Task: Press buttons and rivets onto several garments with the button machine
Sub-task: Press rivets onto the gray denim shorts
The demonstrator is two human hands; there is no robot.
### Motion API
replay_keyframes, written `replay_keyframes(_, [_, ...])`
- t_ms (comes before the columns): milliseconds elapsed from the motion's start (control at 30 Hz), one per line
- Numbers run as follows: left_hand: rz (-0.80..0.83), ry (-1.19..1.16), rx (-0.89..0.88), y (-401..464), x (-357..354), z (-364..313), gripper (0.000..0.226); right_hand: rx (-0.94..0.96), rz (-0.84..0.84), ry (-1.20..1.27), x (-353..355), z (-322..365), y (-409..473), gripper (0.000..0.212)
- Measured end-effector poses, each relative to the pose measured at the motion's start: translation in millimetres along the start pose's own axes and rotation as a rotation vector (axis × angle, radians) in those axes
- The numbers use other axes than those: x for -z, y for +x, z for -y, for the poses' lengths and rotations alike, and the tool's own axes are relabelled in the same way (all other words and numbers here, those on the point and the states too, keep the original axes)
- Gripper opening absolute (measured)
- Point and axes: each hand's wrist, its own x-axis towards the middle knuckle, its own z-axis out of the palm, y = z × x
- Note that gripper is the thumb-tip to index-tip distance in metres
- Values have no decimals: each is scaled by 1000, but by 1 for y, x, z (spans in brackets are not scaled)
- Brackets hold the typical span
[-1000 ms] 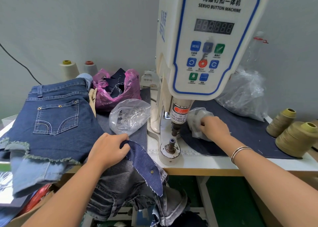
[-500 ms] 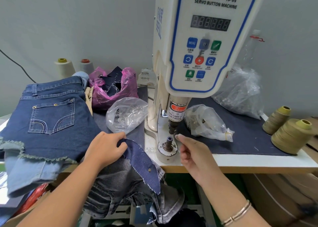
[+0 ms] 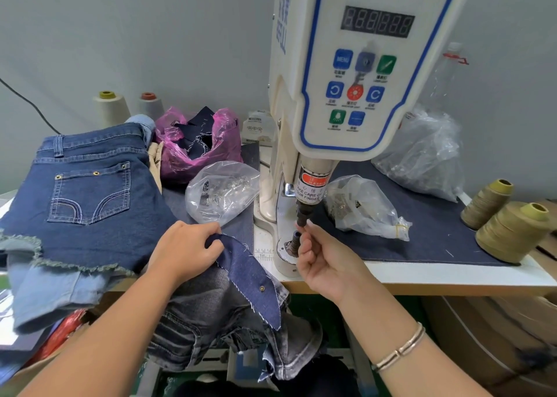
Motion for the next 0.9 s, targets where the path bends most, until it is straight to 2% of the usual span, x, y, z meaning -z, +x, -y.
replay_keyframes(100, [-10, 13, 11, 0, 0, -1, 11, -24, 26, 65, -2, -2, -4, 14])
replay_keyframes(300, [-5, 1, 0, 0, 0, 0, 14, -85, 67, 195, -7, 2, -14, 27])
replay_keyframes(367, [-7, -6, -9, 0, 1, 0, 9, -109, 75, 247, -9, 5, -15, 23])
replay_keyframes(433, [-7, -6, -9, 0, 1, 0, 14, -126, 99, 285, -11, 7, -18, 16])
replay_keyframes(533, [-10, -13, -4, -1, 1, -1, 15, -117, 140, 259, -7, 6, -20, 11])
replay_keyframes(600, [-11, -19, 4, -1, 3, -2, 17, -69, 159, 199, 1, 0, -21, 19])
replay_keyframes(667, [-11, -31, 7, -2, 4, -4, 21, 18, 139, 73, 13, -9, -23, 26])
replay_keyframes(733, [-14, -58, 5, -3, 7, -5, 20, 140, 100, -171, 31, -21, -25, 23])
replay_keyframes(833, [-9, -150, 8, -4, 12, -7, 15, 413, -7, -864, 68, -44, -24, 14])
replay_keyframes(867, [-7, -189, 7, -5, 13, -7, 16, 460, -31, -1100, 78, -51, -22, 23])
replay_keyframes(900, [-4, -222, 8, -5, 15, -7, 17, 441, -27, -1311, 86, -56, -20, 47])
